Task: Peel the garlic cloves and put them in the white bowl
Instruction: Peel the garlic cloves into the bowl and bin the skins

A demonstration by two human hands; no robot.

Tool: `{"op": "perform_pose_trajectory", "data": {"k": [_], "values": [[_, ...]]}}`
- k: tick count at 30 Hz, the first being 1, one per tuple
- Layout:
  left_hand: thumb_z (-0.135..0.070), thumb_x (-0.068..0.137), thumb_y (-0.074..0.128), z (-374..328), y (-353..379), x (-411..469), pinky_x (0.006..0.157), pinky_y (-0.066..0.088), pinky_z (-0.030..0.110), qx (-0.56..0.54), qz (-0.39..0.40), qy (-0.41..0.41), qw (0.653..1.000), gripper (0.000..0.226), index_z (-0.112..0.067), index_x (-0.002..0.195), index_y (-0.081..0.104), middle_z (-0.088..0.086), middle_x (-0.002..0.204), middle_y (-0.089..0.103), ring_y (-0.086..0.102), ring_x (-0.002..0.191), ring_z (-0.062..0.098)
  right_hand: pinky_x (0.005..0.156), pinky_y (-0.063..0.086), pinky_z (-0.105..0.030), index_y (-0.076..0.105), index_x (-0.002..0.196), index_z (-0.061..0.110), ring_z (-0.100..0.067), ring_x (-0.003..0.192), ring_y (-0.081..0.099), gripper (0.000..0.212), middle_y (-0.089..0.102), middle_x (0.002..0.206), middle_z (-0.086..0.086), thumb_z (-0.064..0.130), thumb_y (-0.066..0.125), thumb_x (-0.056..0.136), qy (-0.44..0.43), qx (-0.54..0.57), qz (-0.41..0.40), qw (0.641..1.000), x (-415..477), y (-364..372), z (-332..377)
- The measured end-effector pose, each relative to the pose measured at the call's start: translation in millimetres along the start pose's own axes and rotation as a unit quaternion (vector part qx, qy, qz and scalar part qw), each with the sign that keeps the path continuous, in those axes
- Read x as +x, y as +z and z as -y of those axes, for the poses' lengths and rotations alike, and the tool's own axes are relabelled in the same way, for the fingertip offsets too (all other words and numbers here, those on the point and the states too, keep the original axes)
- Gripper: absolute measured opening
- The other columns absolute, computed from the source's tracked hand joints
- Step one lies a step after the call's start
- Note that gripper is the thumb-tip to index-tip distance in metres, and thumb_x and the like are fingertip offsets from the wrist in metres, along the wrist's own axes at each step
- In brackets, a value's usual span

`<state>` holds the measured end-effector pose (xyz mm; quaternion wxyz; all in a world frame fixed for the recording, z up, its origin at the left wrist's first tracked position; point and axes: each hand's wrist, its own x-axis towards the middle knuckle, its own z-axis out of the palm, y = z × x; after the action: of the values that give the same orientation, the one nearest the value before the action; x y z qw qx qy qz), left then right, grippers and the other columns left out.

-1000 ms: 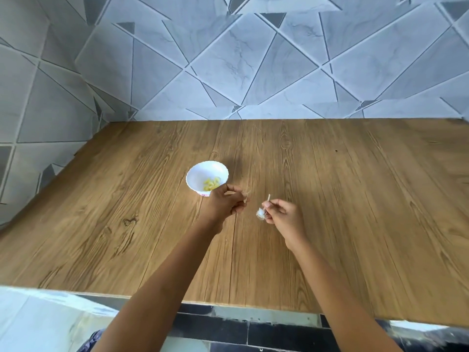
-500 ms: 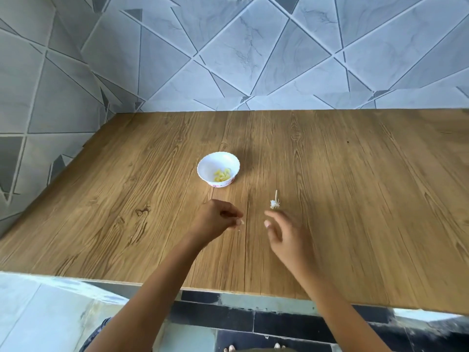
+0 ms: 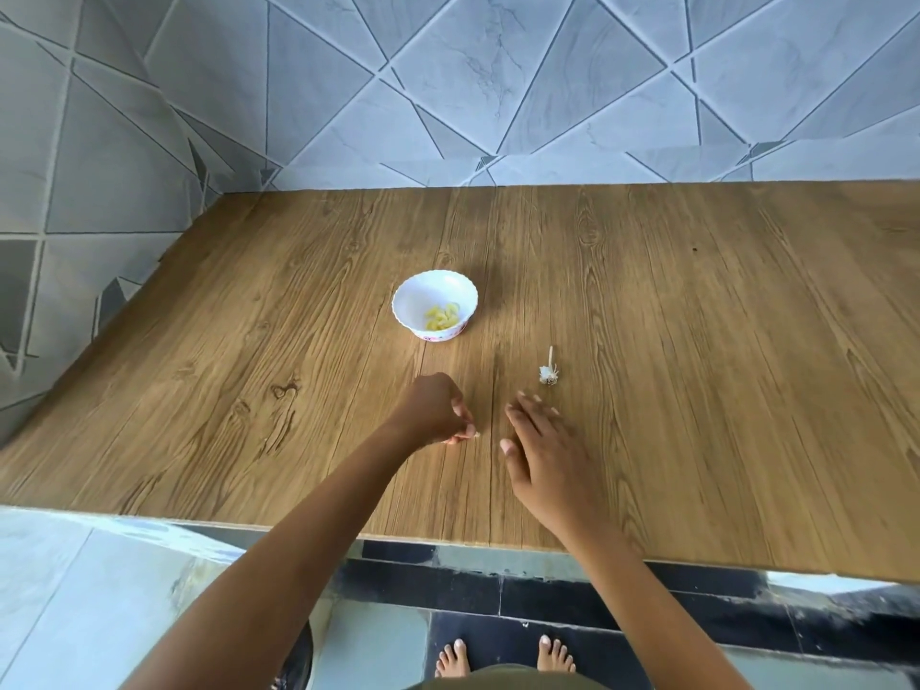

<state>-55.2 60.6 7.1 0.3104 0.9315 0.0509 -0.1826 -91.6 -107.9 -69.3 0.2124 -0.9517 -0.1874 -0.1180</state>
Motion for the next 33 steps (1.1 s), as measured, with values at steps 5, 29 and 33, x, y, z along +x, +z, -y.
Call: {"op": "perform_pose_trajectory", "data": {"k": [5, 29, 33], "values": [[-0.024, 0.080, 0.073, -11.9, 11.5, -7.3, 0.079, 0.054, 0.034, 0.175, -0.076, -0.018, 0.981, 0.017, -0.015, 0.093, 0.067, 0.001, 0.095, 0.067, 0.064, 0.093, 0.019, 0.104, 0.031, -0.040, 0.060, 0.123, 0.006, -0.028, 0.123, 0.053, 0.043, 0.056, 0.133, -0.013, 0.028, 0.041, 0.092, -0.006, 0.007, -0.016, 1.000, 1.5, 0.7, 0.5], [-0.010, 0.089, 0.064, 15.1, 6.0, -31.7, 0.062, 0.054, 0.019, -0.290, -0.059, 0.071, 0.953, 0.014, -0.011, 0.075, 0.065, 0.005, 0.070, 0.066, 0.064, 0.060, 0.006, 0.061, 0.047, -0.021, 0.061, 0.081, 0.012, -0.007, 0.064, 0.055, 0.015, 0.061, 0.071, 0.002, 0.017, 0.055, 0.094, 0.164, 0.450, 0.109, 0.871, 34.6, -23.9, 27.9], [-0.013, 0.092, 0.060, 9.6, 7.9, -33.3, 0.055, 0.050, 0.014, -0.380, 0.003, -0.002, 0.925, 0.016, -0.003, 0.080, 0.063, 0.008, 0.070, 0.063, 0.063, 0.055, 0.004, 0.057, 0.039, -0.019, 0.052, 0.080, 0.005, -0.010, 0.063, 0.048, 0.016, 0.052, 0.073, 0.001, 0.011, 0.048, 0.093, -0.031, 0.265, -0.075, 0.961, 26.6, -10.8, 26.0]]}}
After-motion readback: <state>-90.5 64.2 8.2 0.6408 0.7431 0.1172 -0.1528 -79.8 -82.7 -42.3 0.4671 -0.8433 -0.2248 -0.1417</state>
